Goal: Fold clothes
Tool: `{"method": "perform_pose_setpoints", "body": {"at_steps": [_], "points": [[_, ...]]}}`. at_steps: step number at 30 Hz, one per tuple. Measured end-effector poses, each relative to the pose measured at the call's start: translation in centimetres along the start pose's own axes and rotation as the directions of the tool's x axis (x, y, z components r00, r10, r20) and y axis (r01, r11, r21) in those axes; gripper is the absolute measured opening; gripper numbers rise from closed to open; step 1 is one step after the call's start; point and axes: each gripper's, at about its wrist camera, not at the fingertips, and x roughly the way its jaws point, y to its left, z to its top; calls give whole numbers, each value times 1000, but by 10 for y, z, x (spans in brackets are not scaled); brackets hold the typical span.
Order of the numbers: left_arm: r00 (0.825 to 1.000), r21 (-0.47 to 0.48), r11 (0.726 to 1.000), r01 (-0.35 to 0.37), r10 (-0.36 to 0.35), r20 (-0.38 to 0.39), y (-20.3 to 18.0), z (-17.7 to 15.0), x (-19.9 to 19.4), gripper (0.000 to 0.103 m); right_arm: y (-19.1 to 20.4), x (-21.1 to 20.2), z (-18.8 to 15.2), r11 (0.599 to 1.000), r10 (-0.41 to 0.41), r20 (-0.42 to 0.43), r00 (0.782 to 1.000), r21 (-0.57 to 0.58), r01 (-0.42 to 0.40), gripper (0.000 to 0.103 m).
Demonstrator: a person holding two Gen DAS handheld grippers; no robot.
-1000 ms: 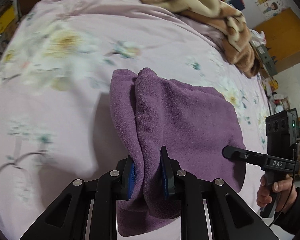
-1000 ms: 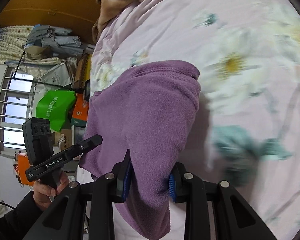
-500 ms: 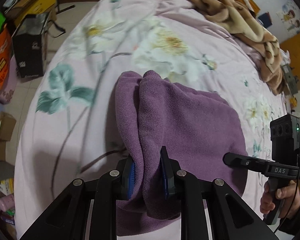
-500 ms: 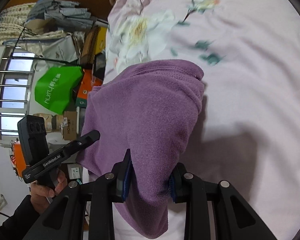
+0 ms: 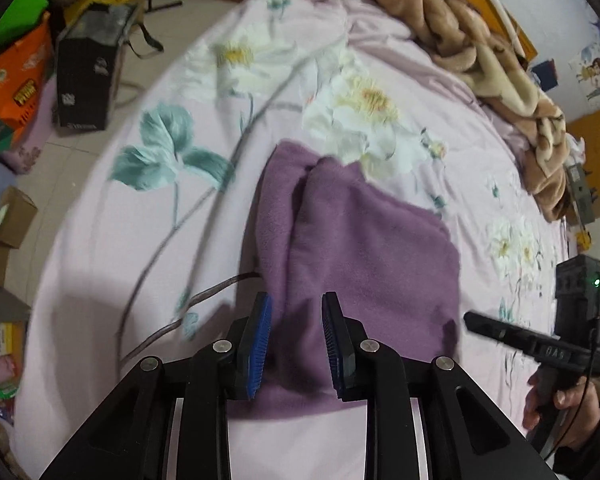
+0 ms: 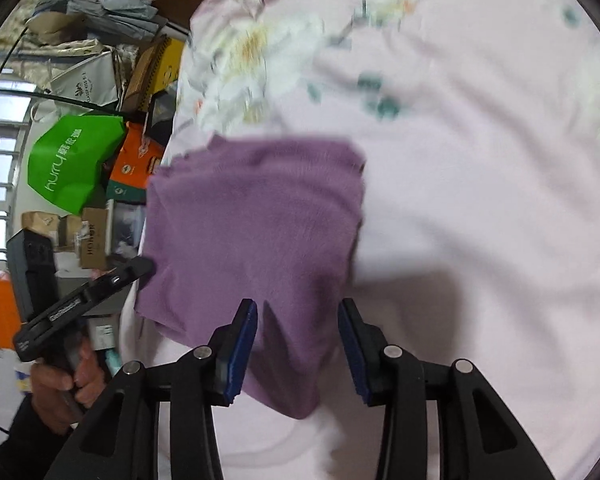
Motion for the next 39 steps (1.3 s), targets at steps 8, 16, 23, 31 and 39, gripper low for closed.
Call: {"method": "perform_pose_setpoints", "body": {"at_steps": [8, 16, 23, 31, 39], "points": [[999, 57, 998, 32, -31, -28, -29, -5, 21, 27, 22, 21, 50, 991, -58, 43, 997, -117, 63, 44], [999, 14, 1000, 14, -13, -50, -18, -27, 13, 27, 26, 17, 49, 986, -92, 20, 996, -138, 93, 41], [996, -37, 999, -7, 4, -91, -5, -45, 21, 27, 29, 16, -9, 981, -103, -69, 992, -169, 90, 41], [997, -15, 997, -69, 69, -31, -32, -59, -3, 27, 32, -1, -23, 973, -103, -56, 993, -212, 89, 41], [993, -19, 994, -112, 113, 28, -73, -82, -51, 31, 42, -55, -46, 959, -109, -20, 994, -265, 100, 41]]}}
